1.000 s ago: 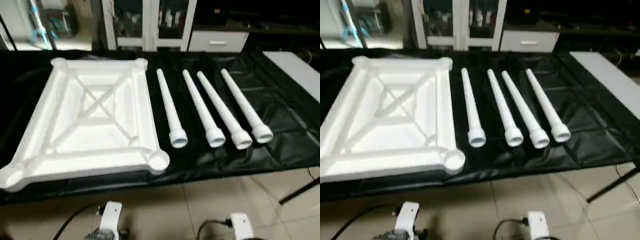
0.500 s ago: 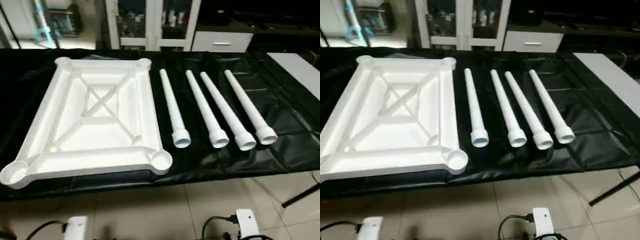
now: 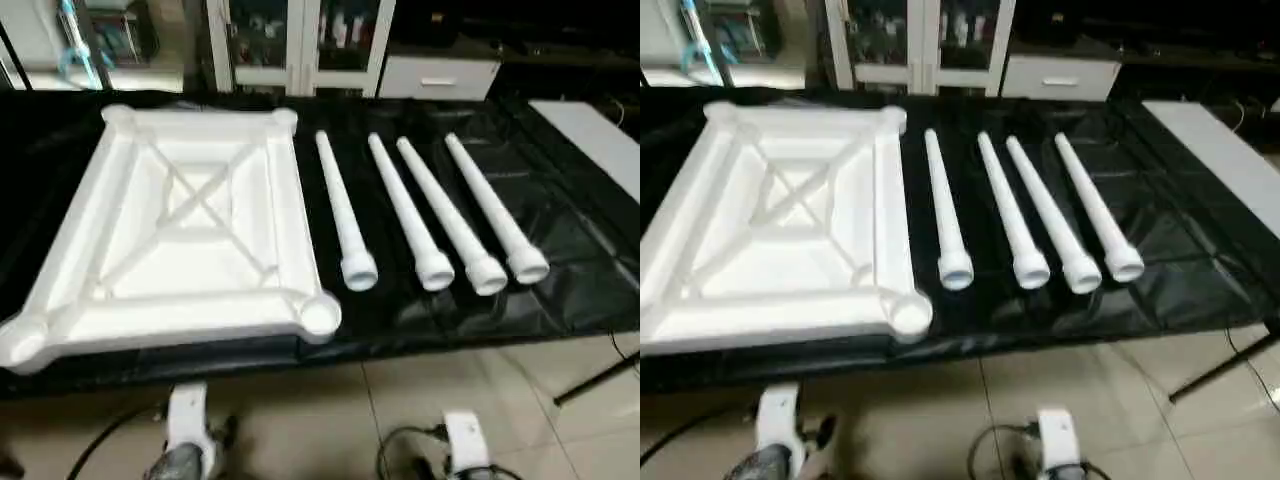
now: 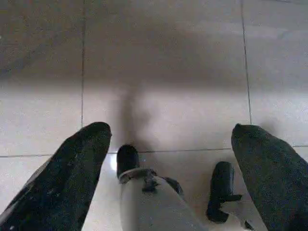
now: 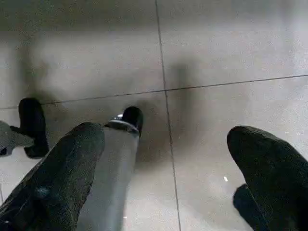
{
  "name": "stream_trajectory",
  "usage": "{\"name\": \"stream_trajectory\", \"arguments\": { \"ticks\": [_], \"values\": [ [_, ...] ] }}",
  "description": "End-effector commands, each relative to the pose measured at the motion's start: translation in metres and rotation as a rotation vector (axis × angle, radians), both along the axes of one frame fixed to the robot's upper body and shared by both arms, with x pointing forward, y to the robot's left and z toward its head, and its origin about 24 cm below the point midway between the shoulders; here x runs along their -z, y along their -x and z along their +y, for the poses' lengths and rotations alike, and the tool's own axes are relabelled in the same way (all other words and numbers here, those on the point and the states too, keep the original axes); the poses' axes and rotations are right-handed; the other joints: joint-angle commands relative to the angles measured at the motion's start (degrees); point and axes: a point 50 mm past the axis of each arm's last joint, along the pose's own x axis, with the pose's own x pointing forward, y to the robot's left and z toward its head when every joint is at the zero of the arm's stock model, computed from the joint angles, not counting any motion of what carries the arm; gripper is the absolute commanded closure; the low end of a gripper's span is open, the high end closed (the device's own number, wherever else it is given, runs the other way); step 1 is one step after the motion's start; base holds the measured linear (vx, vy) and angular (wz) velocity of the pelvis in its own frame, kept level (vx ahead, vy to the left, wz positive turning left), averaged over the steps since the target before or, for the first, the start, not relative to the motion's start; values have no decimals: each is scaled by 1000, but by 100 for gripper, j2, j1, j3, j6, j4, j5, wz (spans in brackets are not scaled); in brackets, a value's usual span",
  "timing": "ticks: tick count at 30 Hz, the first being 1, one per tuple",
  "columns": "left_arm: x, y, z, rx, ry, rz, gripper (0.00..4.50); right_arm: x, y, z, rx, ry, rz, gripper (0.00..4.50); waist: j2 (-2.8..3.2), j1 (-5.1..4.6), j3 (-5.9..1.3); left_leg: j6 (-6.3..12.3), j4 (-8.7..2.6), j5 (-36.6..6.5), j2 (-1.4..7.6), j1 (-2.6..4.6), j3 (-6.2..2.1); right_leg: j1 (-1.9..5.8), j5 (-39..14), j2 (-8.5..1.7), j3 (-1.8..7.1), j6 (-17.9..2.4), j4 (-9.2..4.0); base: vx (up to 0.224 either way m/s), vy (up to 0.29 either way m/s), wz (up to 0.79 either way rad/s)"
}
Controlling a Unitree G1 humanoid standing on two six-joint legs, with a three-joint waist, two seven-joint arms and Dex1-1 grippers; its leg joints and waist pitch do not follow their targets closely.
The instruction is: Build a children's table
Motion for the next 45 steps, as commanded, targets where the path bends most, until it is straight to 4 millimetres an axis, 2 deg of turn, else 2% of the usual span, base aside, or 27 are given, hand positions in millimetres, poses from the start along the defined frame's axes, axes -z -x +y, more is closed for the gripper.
{"name": "stream_trajectory", "arguments": {
  "ticks": [1,3,4,5,6,7,8,9,10,11,12,13,14,15,16,17,19,20,21,22,23,26,31,33,36,41,45],
  "values": [
    [3,8,1,-1,-5,18,2,1,3,2,9,9,2,0,99,29,-382,1786,-132,2179,-24,47,-42,73,4726,-345,-61,-1952,-407,-183,11,0],
    [2,7,2,-13,-3,5,2,2,3,6,6,11,1,0,181,39,-357,1736,-247,1110,85,-57,31,-74,2156,-302,-252,-1887,-681,-257,32,-7],
    [2,7,2,-13,1,-6,2,2,3,7,4,19,-2,0,227,-15,-308,1465,-308,-198,166,-79,51,-170,45,-333,-335,-1705,-889,-277,42,-9],
    [1,7,3,-3,2,-17,2,1,1,5,-6,39,-12,0,265,-123,-194,941,-421,-1882,233,-45,52,-224,-1993,-343,-532,-1133,-1015,-299,71,-19],
    [0,7,3,4,2,-25,2,0,0,2,-13,54,-20,0,264,-162,-140,658,-614,-2701,322,-88,87,-194,-2729,-211,-730,-699,-928,-361,53,-16],
    [-7,3,11,38,-65,-96,2,-3,-5,-5,13,54,-62,0,314,222,-11,-106,-1606,-4424,768,-863,120,567,-2683,109,-770,-184,1306,-361,53,-16],
    [-11,1,15,35,-86,-134,2,-6,-9,-9,10,68,-95,0,471,749,53,-1066,-1696,-5652,334,-982,918,638,-2637,358,-1004,-312,1514,-336,-4,28],
    [-16,-2,21,30,-112,-185,2,-10,-16,-15,3,84,-146,0,339,820,-9,-1051,-1647,-5447,424,-904,987,828,-2808,255,-738,-259,1399,-181,-163,65],
    [-22,-5,27,22,-130,-237,2,-15,-22,-21,-5,90,-202,0,61,909,-191,-1445,-592,-3239,535,-205,1200,426,-4995,-199,70,-103,1065,-181,-163,65],
    [-25,-5,30,20,-137,-261,2,-18,-25,-24,-7,90,-227,0,-193,437,147,-509,1302,-1401,101,452,23,-671,-7821,-937,667,333,-1015,133,-177,33],
    [-40,-12,40,1,-200,-369,2,-26,-32,-30,-13,65,-321,0,-37,670,258,-139,1305,-1046,-117,-262,-230,146,-7664,-924,1010,147,-1013,113,49,-9],
    [-51,-16,48,-12,-245,-446,2,-33,-36,-34,-21,50,-387,0,-141,655,380,-270,1357,-1115,-291,-319,-609,506,-7330,-924,939,161,-794,113,49,-9],
    [-63,-20,53,-13,-264,-524,2,-41,-41,-37,-35,23,-460,0,67,828,229,-261,819,-1659,-236,367,-605,407,-6148,-713,1079,-66,-641,-212,81,26],
    [-73,-24,58,-10,-274,-572,2,-52,-47,-38,-56,21,-540,0,200,848,162,-215,115,-2627,80,1039,-600,312,-4045,-403,812,-597,-419,-226,9,65],
    [-89,-32,63,-10,-286,-643,2,-73,-55,-37,-72,14,-651,0,283,880,83,-134,-202,-2340,340,1303,-630,333,-2247,-263,623,-802,-252,-226,9,65],
    [-92,-34,64,-9,-287,-655,2,-77,-56,-37,-75,14,-668,0,272,732,38,494,-623,-1298,844,1282,-771,305,139,-272,394,-997,165,-122,28,52],
    [-131,-52,69,12,-290,-805,2,-127,-65,-30,-92,-1,-883,0,205,694,102,702,-743,-1524,706,1079,-400,563,87,-460,371,-1015,-225,-78,76,37],
    [-144,-58,66,36,-282,-848,2,-140,-68,-28,-81,-12,-936,0,198,582,168,212,-842,-2224,556,1015,-272,594,-617,-483,406,-1117,-347,-72,107,15],
    [-157,-64,62,66,-269,-891,2,-155,-70,-26,-73,-22,-990,0,177,569,195,3,-873,-2439,490,989,-245,632,-977,-493,425,-1097,-438,-64,90,8],
    [-173,-70,55,111,-241,-938,2,-172,-73,-22,-60,-54,-1056,0,197,528,187,-292,-899,-2620,430,1069,-182,589,-1328,-513,440,-998,-529,-64,90,8],
    [-179,-72,51,130,-224,-955,2,-180,-73,-20,-53,-76,-1081,0,184,477,140,-397,-898,-2330,390,1059,-155,638,-1132,-525,445,-854,-551,-36,67,9],
    [-233,-92,16,279,-65,-1081,2,-239,-79,-3,-96,-218,-1246,0,186,365,38,-560,-847,-1316,320,930,-142,663,159,-444,404,-548,-424,-6,38,-1],
    [-274,-116,-21,305,6,-1182,2,-274,-99,4,-61,-201,-1296,0,97,87,-73,-667,-676,8,123,755,-91,767,1851,-350,411,-405,-342,0,0,0],
    [-270,-127,-33,252,57,-1145,2,-275,-110,2,1,-160,-1293,0,50,63,-87,-643,-642,155,103,731,-86,801,2094,-348,429,-399,-326,0,0,0],
    [-252,-134,-41,122,158,-1039,2,-256,-123,-2,156,-200,-1129,0,83,-30,-95,-630,-622,121,70,684,-102,864,2179,-364,459,-502,-334,0,0,0],
    [-246,-114,-41,226,-46,-976,2,-255,-125,6,-23,-65,-1087,0,49,-82,-170,-423,-533,830,33,616,-143,947,3224,-279,437,-301,-249,0,0,0],
    [-250,-101,-37,203,-54,-959,2,-253,-118,5,-31,-75,-1072,0,49,-65,-110,-406,-583,358,114,645,-147,887,2662,-319,429,-414,-282,0,0,0]
  ]
}}
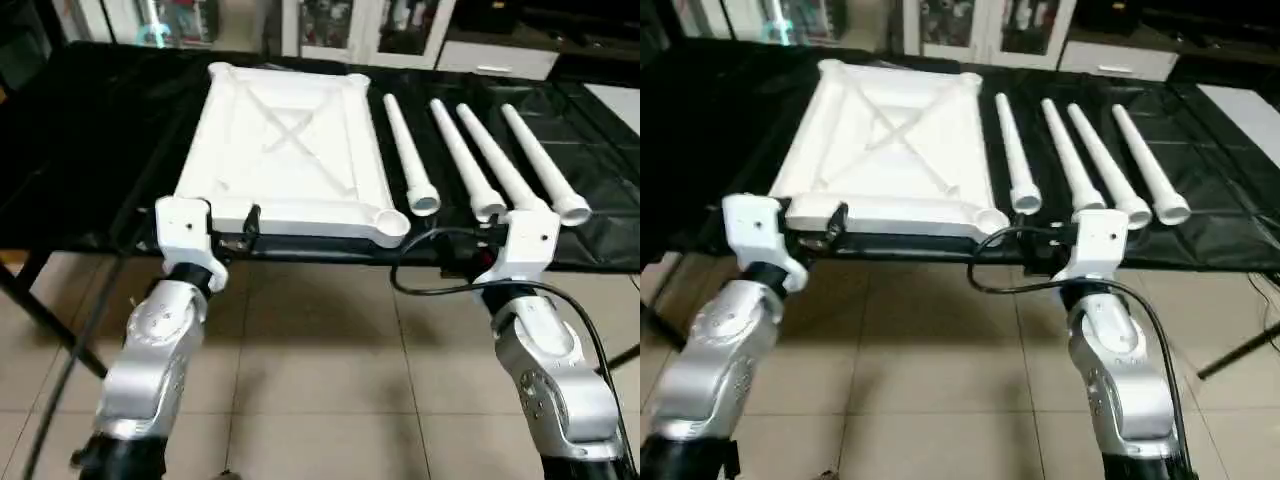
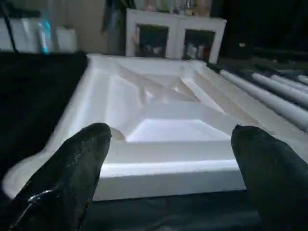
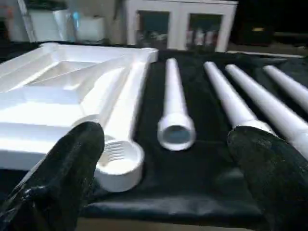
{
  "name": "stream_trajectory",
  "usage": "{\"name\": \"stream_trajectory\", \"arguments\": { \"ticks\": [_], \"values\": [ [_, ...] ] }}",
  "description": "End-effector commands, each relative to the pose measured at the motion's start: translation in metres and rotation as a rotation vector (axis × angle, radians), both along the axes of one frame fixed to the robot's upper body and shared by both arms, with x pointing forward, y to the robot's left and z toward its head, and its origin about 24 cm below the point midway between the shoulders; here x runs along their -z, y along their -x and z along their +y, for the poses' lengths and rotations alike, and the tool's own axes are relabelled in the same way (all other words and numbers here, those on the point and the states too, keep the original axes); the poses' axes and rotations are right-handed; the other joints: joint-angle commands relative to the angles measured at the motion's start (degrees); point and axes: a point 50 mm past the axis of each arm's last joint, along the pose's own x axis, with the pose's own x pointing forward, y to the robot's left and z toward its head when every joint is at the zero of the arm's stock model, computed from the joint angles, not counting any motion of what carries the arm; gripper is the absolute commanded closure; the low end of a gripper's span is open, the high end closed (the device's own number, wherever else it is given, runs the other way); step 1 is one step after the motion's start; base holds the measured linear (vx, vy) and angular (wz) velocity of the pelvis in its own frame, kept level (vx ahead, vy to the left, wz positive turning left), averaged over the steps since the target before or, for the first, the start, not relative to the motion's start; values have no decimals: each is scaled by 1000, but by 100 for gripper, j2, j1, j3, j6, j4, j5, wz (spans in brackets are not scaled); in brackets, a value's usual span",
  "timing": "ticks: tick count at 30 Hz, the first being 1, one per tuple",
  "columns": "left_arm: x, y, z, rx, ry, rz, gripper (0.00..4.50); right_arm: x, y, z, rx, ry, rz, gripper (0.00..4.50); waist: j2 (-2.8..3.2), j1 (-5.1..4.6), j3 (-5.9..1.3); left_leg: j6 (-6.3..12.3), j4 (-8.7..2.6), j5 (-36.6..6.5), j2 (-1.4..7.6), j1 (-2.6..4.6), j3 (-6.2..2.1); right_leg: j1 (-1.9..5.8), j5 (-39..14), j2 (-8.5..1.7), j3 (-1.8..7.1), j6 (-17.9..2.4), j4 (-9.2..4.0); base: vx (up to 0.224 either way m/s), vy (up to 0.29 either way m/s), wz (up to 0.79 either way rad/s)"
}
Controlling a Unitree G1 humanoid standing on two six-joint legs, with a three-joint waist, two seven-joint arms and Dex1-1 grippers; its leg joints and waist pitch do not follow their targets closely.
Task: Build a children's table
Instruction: Move to table
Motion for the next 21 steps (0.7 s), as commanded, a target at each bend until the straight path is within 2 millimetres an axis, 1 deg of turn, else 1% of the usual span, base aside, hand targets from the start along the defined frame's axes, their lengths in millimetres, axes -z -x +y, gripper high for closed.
{"name": "stream_trajectory", "arguments": {
  "ticks": [1,2,3,4,5,6,7,8,9,10,11,12,13,14,15,16,17,18,19,20,21],
  "values": [
    [-4,10,0,-18,-10,15,2,2,7,-4,-12,23,18,0,-45,37,-303,-165,-417,418,262,74,-167,314,2490,-350,263,-568,-257,0,0,0],
    [-1,11,-1,-22,-15,29,2,5,8,-5,-20,26,27,0,-59,47,-300,-163,-425,364,264,64,-166,325,2334,-359,270,-572,-260,0,0,0],
    [0,12,-3,-29,-19,29,2,7,9,-5,-25,24,39,0,-31,78,-282,-152,-426,253,266,90,-159,278,2017,-362,282,-571,-287,0,0,0],
    [1,13,-4,-30,-19,32,2,8,9,-5,-27,30,45,0,-26,82,-276,-147,-434,195,266,93,-159,266,1851,-358,284,-570,-300,0,0,0],
    [2,14,-9,-25,-28,33,2,9,11,-4,-30,43,49,0,-38,80,-277,-154,-442,134,268,89,-168,264,1595,-366,293,-571,-312,0,0,0],
    [3,15,-15,-3,-20,35,2,7,13,-5,-29,29,45,0,-7,79,-271,-162,-451,98,276,84,-175,257,1486,-371,295,-562,-321,0,0,0],
    [4,16,-18,9,-7,44,2,6,13,-6,-24,15,45,0,7,71,-258,-208,-463,-67,278,94,-178,224,1188,-373,305,-543,-346,0,0,0],
    [5,16,-19,6,-15,48,2,6,13,-6,-20,14,44,0,-8,64,-257,-219,-467,-121,280,88,-176,224,1098,-379,308,-541,-354,0,0,0],
    [8,15,-20,-3,-34,60,2,7,14,-7,-14,13,46,0,12,62,-253,-251,-485,-346,286,107,-177,225,836,-383,303,-525,-369,0,0,0],
    [9,15,-21,-8,-43,72,2,7,15,-9,-4,16,50,0,12,39,-228,-319,-538,-965,297,153,-169,224,57,-385,292,-480,-435,0,0,0],
    [9,16,-25,7,-47,69,2,7,16,-12,13,14,53,0,178,-13,-201,-673,-497,-1888,373,612,44,-70,-1160,-150,366,-488,-606,0,0,0],
    [7,16,-28,34,-61,61,2,7,17,-14,26,6,57,0,146,-53,-97,-824,-473,-2622,375,835,83,-276,-1925,11,279,-535,-660,-22,9,-45],
    [4,16,-32,68,-79,49,2,7,19,-15,38,4,57,0,126,-104,-18,-777,-530,-3507,403,1074,64,-375,-2731,123,124,-546,-726,-22,9,-45],
    [3,16,-32,75,-84,48,2,7,20,-15,39,7,55,0,111,-148,-27,-633,-636,-3825,511,1170,-2,-361,-2688,56,30,-574,-608,24,15,-83],
    [3,14,-33,89,-96,47,2,8,21,-16,46,13,59,0,144,-203,-29,-488,-779,-3876,581,1064,-52,-212,-2433,-66,-30,-589,-484,52,35,-99],
    [3,13,-34,104,-109,46,2,8,23,-20,60,13,61,0,156,-219,-54,-430,-811,-3803,572,1055,-40,-173,-2264,-116,-41,-613,-453,52,35,-99],
    [3,12,-35,110,-114,45,2,8,24,-23,74,7,59,0,155,-283,-83,-328,-823,-3535,451,944,3,-37,-1986,-210,-15,-747,-499,76,26,-97],
    [3,12,-35,110,-114,45,2,8,24,-23,74,7,59,0,113,-283,-98,-295,-775,-3260,329,796,33,108,-1990,-267,58,-805,-559,108,-11,-86],
    [1,10,-31,92,-105,46,2,8,23,-24,85,-3,57,0,-102,-130,-238,0,-455,-1991,-105,66,-13,893,-2093,-468,371,-672,-712,108,-11,-86],
    [0,9,-28,75,-95,46,2,7,21,-23,80,-8,51,0,-63,7,-372,394,229,-920,-184,-220,-267,1223,-2868,-1090,846,-691,-904,151,-6,-43],
    [0,9,-24,55,-92,49,2,7,19,-20,71,-9,50,0,-72,-28,-372,493,450,-623,-140,-342,-418,1202,-2871,-1203,939,-1008,-933,156,6,-14]
  ]
}}
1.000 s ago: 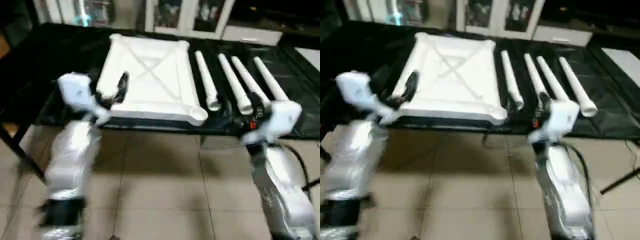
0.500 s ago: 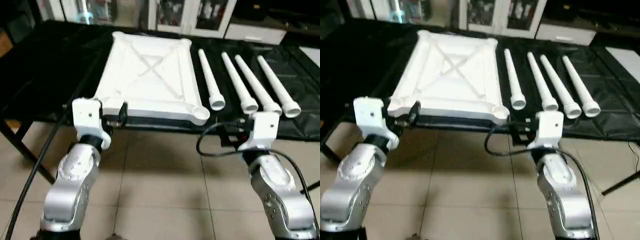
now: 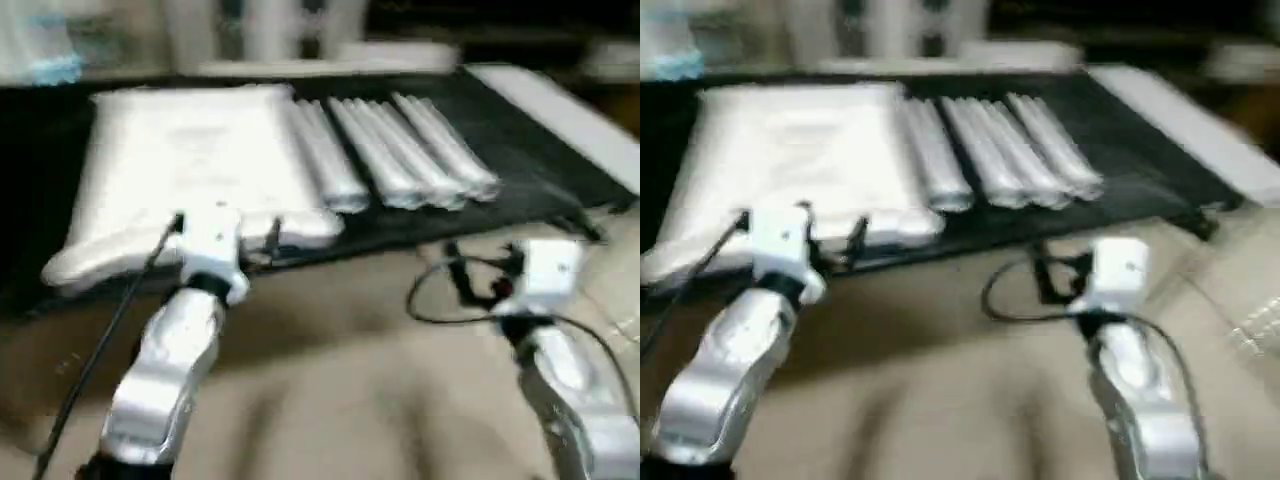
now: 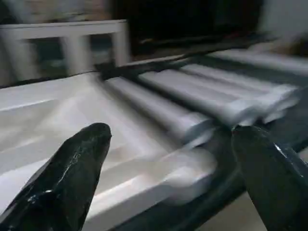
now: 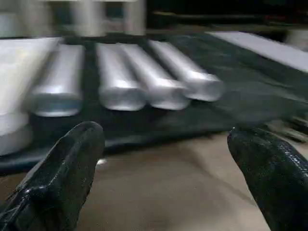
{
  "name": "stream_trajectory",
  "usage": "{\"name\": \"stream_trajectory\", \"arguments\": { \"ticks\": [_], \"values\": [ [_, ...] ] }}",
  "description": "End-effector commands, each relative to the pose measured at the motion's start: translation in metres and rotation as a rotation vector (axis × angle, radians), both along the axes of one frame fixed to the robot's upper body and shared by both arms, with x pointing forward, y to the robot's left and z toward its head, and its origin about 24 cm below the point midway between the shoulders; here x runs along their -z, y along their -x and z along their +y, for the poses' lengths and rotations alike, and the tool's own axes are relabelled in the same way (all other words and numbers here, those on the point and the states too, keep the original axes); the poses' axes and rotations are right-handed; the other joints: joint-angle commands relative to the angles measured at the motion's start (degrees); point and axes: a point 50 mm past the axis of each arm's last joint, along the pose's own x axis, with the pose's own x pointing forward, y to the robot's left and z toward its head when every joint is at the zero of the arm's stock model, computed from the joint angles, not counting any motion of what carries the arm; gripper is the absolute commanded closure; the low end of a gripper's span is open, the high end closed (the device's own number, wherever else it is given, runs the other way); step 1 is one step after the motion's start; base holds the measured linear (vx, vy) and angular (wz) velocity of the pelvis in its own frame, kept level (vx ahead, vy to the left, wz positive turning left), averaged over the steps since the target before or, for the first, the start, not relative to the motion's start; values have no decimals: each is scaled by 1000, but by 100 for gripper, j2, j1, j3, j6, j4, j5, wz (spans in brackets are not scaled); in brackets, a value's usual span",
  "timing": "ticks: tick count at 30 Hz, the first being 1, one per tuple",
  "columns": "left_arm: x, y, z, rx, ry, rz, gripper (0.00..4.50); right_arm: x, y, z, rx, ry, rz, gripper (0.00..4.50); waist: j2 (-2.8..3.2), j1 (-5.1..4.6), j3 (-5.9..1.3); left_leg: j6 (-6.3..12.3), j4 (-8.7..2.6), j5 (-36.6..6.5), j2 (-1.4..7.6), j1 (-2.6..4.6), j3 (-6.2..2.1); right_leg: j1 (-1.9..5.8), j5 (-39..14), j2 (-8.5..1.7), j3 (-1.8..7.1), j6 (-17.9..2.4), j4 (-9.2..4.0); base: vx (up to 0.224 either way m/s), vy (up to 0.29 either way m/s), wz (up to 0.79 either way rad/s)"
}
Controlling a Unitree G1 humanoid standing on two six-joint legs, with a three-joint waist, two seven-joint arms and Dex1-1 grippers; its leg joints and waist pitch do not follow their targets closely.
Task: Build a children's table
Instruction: Move to table
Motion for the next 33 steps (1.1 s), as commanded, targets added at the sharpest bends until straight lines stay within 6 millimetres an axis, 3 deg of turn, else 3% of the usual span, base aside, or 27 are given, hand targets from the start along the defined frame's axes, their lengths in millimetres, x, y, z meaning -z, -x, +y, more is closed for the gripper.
{"name": "stream_trajectory", "arguments": {
  "ticks": [1,3,5,6,7,8,9,10,11,12,13,15,16,17,18,19,20,21,22,24,25,26,27,28,29,32,33],
  "values": [
    [5,0,21,-83,-18,29,2,-9,-7,16,-69,-15,-37,0,-67,272,-330,467,161,365,57,-882,-276,922,-2529,-1181,745,-1303,-796,156,6,-14],
    [5,-1,32,-126,-22,31,2,-8,-10,26,-111,-21,-31,0,27,148,-198,558,-438,852,117,-754,-220,583,-2726,-636,101,-1369,-834,149,30,-18],
    [3,0,37,-186,-4,31,2,-9,-12,29,-157,-15,-24,0,325,-115,-125,358,-1111,-1773,451,-273,-573,447,-2449,-38,-443,-552,-379,174,77,-20],
    [3,0,37,-186,-4,31,2,-9,-12,29,-157,-15,-24,0,338,-133,-160,321,-1206,-2621,587,-74,-762,295,-1984,-20,-387,-478,-113,198,44,1],
    [1,0,37,-195,-11,26,2,-10,-14,30,-182,-2,-28,0,238,-145,-318,813,-1238,-2752,840,404,-1075,-47,-841,-134,-233,-162,280,198,44,1],
    [1,1,37,-196,-14,23,2,-11,-14,30,-184,3,-28,0,238,-145,-318,813,-1238,-2752,840,404,-1075,-47,-841,-134,-233,-162,280,205,-7,10],
    [0,2,35,-194,-16,20,2,-12,-16,29,-193,8,-29,0,136,-170,-319,1553,-1137,-1828,790,431,-1063,-216,-528,-182,-215,131,399,98,-7,1],
    [-3,4,31,-178,-14,11,2,-14,-19,27,-203,8,-37,0,-27,-147,-343,2747,-1117,-684,410,197,-1357,-176,-372,-159,-230,390,441,173,-30,-1],
    [-3,5,29,-169,-12,7,2,-14,-20,26,-203,9,-41,0,-212,-74,-316,2552,-845,-61,-285,-304,-927,281,39,-432,69,618,-409,139,-49,28],
    [-5,5,26,-161,-10,6,2,-16,-22,24,-201,11,-47,0,-292,156,-281,2268,-352,-54,-510,-768,-605,679,1,-983,291,736,-751,230,-30,52],
    [-6,3,23,-153,-10,0,2,-21,-24,21,-195,10,-71,0,-265,256,-332,1641,346,-142,-124,-1085,-542,1091,-423,-1835,419,664,-1011,155,-7,54],
    [-8,-2,21,-143,-15,-5,2,-25,-28,19,-184,23,-84,0,-327,287,-368,1257,176,516,-40,-1174,-423,1156,-98,-1398,-234,513,-981,176,29,48],
    [-8,-5,21,-139,-18,-4,2,-26,-30,20,-178,33,-85,0,-122,323,-388,1394,-244,1124,18,-933,-387,1213,-331,-1070,-645,118,-1017,177,31,53],
    [-7,-6,20,-133,-24,-5,2,-26,-31,19,-172,36,-82,0,138,254,-373,1734,-626,1612,-54,-397,-509,1101,-642,-407,-999,-116,-770,212,62,70],
    [-7,-7,17,-120,-38,1,2,-26,-32,17,-165,25,-71,0,391,-39,-352,2671,-824,241,404,421,-1261,178,-1473,119,-783,-81,234,259,37,61],
    [-7,-8,17,-119,-39,2,2,-26,-32,17,-165,23,-70,0,347,-65,-528,2979,-722,548,575,657,-1474,-34,-1446,74,-615,4,485,259,37,61],
    [-8,-8,18,-123,-31,0,2,-25,-31,19,-175,26,-72,0,354,-2,-499,3103,-641,1019,571,601,-1487,-213,-1351,24,-469,84,632,237,28,46],
    [-10,-9,19,-124,-26,0,2,-22,-30,22,-187,27,-72,0,223,74,-471,2522,-662,1922,629,402,-1114,-478,-640,-65,-246,569,852,191,46,21],
    [-10,-9,20,-127,-38,-2,2,-19,-29,23,-177,22,-70,0,253,138,-477,2373,-724,2244,526,316,-1005,-485,-382,-47,-264,662,901,191,46,21],
    [-14,-12,25,-149,-27,-13,2,-15,-29,27,-159,-6,-55,0,-22,196,-365,2313,-914,2162,463,85,-707,-531,503,-155,-82,415,600,172,-10,3],
    [-15,-13,26,-156,-20,-15,2,-14,-29,29,-164,-9,-52,0,-222,252,-291,2070,-877,1043,143,53,-325,-458,956,-279,75,-4,-36,172,-33,8],
    [-15,-14,27,-162,-26,-16,2,-13,-28,30,-165,-8,-51,0,-517,386,-293,1511,-308,-383,-434,-146,-26,11,-845,-714,743,88,-706,168,-74,26],
    [-14,-14,28,-172,-31,-14,2,-12,-28,32,-168,-7,-48,0,-444,493,-358,1228,7,-572,-542,-156,-64,205,-1519,-969,1025,-288,-783,153,-49,10],
    [-14,-15,28,-180,-21,-9,2,-11,-28,34,-171,-11,-43,0,-314,516,-322,735,164,-96,-336,-399,-325,551,-1966,-1230,1028,-1066,-728,153,-49,10],
    [-15,-16,27,-175,-22,-12,2,-11,-28,35,-187,-5,-42,0,-282,510,-298,371,195,239,-270,-507,-410,631,-1565,-1136,933,-1536,-664,138,-4,-8],
    [-19,-17,22,-143,-36,-21,2,-10,-28,36,-226,20,-41,0,-34,570,-261,134,-138,750,-27,-543,-443,564,-815,-820,543,-2122,-651,97,52,2],
    [-20,-17,22,-134,-44,-22,2,-10,-30,36,-223,19,-43,0,308,438,-272,262,-832,860,346,-336,-459,195,-377,-200,34,-1408,-331,107,148,6]
  ]
}}
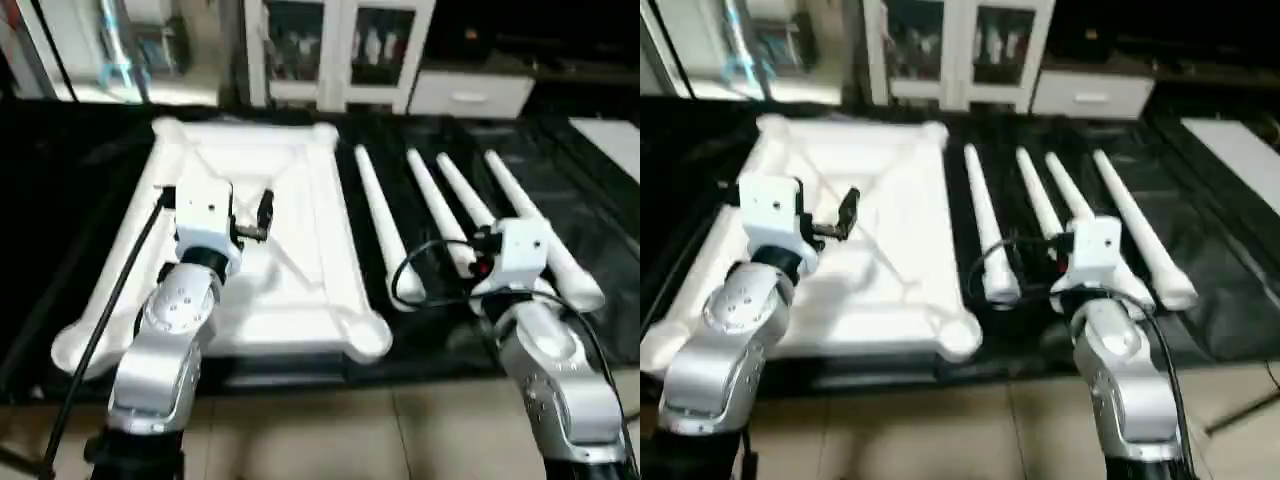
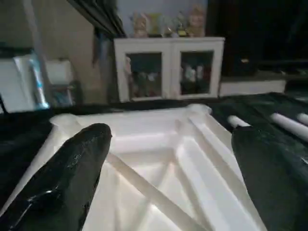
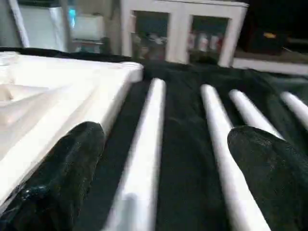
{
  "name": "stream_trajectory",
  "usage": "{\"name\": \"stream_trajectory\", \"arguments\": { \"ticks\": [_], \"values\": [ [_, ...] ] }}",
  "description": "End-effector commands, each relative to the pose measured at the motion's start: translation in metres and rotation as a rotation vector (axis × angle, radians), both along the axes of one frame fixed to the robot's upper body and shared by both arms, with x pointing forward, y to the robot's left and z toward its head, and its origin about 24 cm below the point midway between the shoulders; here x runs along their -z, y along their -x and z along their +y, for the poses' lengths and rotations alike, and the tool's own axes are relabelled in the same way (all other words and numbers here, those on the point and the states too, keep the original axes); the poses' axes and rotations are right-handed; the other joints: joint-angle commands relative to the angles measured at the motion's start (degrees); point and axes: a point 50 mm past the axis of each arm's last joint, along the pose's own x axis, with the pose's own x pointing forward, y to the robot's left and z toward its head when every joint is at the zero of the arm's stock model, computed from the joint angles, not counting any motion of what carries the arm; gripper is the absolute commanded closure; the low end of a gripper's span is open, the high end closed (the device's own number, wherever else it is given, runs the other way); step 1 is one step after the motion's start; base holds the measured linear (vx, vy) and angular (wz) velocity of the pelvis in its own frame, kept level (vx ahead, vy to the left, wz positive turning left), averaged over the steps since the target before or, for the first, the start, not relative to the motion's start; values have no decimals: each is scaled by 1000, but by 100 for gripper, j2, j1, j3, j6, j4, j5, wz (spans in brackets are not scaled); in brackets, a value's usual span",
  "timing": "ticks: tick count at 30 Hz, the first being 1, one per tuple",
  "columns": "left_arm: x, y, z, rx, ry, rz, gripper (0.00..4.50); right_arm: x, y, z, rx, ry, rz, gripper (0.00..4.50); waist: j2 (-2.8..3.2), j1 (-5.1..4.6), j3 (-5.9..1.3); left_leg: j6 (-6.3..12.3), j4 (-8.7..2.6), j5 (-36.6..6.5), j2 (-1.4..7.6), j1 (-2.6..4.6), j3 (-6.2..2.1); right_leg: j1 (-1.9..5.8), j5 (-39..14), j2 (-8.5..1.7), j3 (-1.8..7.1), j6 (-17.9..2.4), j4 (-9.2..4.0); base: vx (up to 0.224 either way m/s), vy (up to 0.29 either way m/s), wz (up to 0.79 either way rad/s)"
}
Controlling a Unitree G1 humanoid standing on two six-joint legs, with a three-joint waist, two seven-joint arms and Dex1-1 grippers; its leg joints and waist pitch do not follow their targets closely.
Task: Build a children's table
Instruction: Move to table
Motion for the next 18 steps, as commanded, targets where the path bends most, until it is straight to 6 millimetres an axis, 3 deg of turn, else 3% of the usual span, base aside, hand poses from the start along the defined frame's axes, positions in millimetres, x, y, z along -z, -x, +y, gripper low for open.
{"name": "stream_trajectory", "arguments": {
  "ticks": [1,2,3,4,5,6,7,9,10,11,12,13,14,15,16,17,18],
  "values": [
    [2,-1,2,1,-17,25,2,-1,-2,2,-17,7,-12,0,194,-161,-334,357,-713,436,601,170,-269,-16,-350,-226,42,-1011,-103,107,148,6],
    [1,-1,4,-8,-7,25,2,-2,-4,1,-14,14,-23,0,224,-212,-414,495,-597,806,709,413,-395,-254,64,-375,63,-715,24,104,159,1],
    [-1,-2,7,-21,29,18,2,-4,-6,-1,-7,15,-31,0,147,-197,-426,663,-475,1640,568,320,-292,-199,773,-486,105,-658,-81,58,124,5],
    [-1,-3,9,-32,42,24,2,-5,-7,-2,4,12,-34,0,104,-169,-412,651,-398,2080,442,220,-181,-143,1207,-563,163,-751,-150,58,124,5],
    [-1,-3,9,-33,43,24,2,-5,-7,-2,4,12,-34,0,47,-136,-443,610,-349,2512,317,116,-86,-27,1722,-614,226,-851,-134,32,85,3],
    [0,-4,12,-49,70,24,2,-6,-9,-3,21,-4,-39,0,-13,-52,-527,416,-300,3432,183,15,-21,99,2716,-573,265,-906,-50,0,0,0],
    [0,-5,13,-61,78,21,2,-8,-9,-3,28,-18,-40,0,6,-48,-505,277,-341,3062,183,-26,-6,119,2430,-584,252,-919,-79,0,0,0],
    [1,-6,15,-72,62,21,2,-8,-9,-3,30,-24,-41,0,-10,-56,-463,208,-396,2397,222,-38,15,107,1929,-624,259,-937,-139,0,0,0],
    [2,-6,14,-75,61,22,2,-8,-9,-1,19,-7,-41,0,-1,-65,-406,155,-472,1502,251,-58,33,118,1288,-673,274,-964,-207,0,0,0],
    [2,-6,14,-75,61,22,2,-8,-9,-1,19,-7,-41,0,11,-67,-385,126,-507,1062,283,-56,29,119,981,-700,282,-986,-237,-54,-16,3],
    [2,-6,13,-89,62,22,2,-8,-8,2,2,7,-39,0,-37,-92,-352,71,-573,316,340,-37,34,110,484,-720,293,-1013,-294,-62,-32,5],
    [1,-7,12,-88,59,19,2,-8,-8,2,3,4,-41,0,31,-128,-320,-152,-656,-374,450,22,-35,69,44,-611,220,-996,-299,-62,-32,5],
    [2,-7,10,-80,55,17,2,-8,-9,2,5,5,-41,0,123,-116,-292,230,-791,-1023,256,-249,-375,249,-286,-612,-127,-921,-280,-100,-58,32],
    [2,-7,7,-67,50,16,2,-9,-9,2,4,10,-41,0,118,-170,-296,330,-832,-1539,351,-141,-535,164,-546,-560,-201,-932,-292,-79,-83,59],
    [2,-7,5,-61,54,15,2,-9,-10,2,3,14,-36,0,209,-339,-297,549,-964,-1994,480,-80,-929,136,-756,-439,-300,-1143,-115,-79,-83,59],
    [3,-6,4,-59,59,16,2,-8,-10,2,0,17,-33,0,263,-384,-279,580,-1083,-2259,536,-41,-1129,99,-959,-357,-322,-1148,25,-35,-128,63],
    [3,-6,3,-54,59,16,2,-7,-9,1,10,16,-27,0,286,-451,-263,628,-1223,-2664,579,44,-1435,-9,-1272,-247,-263,-1052,303,-38,-178,68]
  ]
}}
